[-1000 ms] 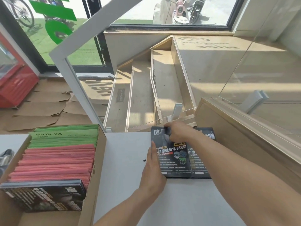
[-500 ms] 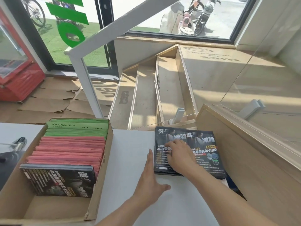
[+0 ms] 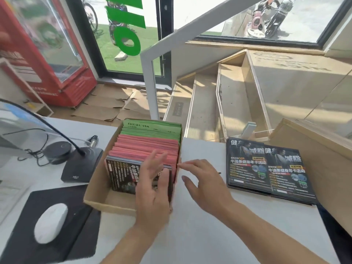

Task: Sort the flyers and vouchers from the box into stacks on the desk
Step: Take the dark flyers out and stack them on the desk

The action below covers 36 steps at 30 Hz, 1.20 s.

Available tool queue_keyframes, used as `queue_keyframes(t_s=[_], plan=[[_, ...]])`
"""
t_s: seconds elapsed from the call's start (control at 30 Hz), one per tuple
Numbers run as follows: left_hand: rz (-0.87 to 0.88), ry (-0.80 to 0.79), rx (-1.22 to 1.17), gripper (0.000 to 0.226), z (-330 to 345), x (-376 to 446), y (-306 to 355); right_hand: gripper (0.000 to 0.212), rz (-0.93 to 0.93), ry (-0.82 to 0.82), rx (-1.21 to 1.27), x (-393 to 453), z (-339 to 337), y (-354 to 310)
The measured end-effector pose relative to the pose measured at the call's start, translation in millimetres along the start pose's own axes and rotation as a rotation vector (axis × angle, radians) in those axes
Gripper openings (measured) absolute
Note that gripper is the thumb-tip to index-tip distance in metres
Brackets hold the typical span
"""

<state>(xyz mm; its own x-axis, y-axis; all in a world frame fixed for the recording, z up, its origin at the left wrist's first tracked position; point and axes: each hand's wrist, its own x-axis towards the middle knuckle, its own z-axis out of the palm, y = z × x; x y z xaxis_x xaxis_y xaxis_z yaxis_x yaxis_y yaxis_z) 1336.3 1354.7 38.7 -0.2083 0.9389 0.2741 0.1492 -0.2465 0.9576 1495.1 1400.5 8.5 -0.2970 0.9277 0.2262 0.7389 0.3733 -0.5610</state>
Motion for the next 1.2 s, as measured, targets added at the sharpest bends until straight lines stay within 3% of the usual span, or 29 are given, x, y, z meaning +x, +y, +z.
queue_keyframes(t_s=[0.07, 0.13, 0.23, 0.57, 0.93, 1.07, 1.2], plan=[[0.041, -0.009, 0.377, 0.048, -40.2, 23.0, -18.2, 0.043, -0.026, 0.002, -0.048, 7.0, 21.9, -23.8], [0.108, -0.163, 0.758, 0.061, -72.4, 39.9, -42.1, 0.053, -0.002, 0.000, -0.174, 12.3, 37.3, -39.4], [0.087, -0.406, 0.986, 0.076, -94.1, 41.4, -65.5, 0.063, 0.013, -0.031, -0.351, 10.3, 54.9, -49.5], [0.120, -0.347, 1.026, 0.075, -92.0, 29.0, -66.9, 0.077, 0.029, -0.055, -0.574, -11.2, 63.9, -60.6], [0.189, -0.286, 0.952, 0.065, -96.7, 24.9, -69.4, 0.026, -0.031, 0.137, -0.383, -22.1, 67.9, -71.3], [0.240, -0.340, 0.906, 0.074, -100.5, 22.0, -69.0, 0.026, 0.031, 0.149, -0.195, -22.5, 63.5, -73.5], [0.405, -0.305, 0.882, 0.020, -114.7, 30.3, -40.7, 0.031, 0.037, 0.234, 0.110, -19.0, 42.8, -94.0]])
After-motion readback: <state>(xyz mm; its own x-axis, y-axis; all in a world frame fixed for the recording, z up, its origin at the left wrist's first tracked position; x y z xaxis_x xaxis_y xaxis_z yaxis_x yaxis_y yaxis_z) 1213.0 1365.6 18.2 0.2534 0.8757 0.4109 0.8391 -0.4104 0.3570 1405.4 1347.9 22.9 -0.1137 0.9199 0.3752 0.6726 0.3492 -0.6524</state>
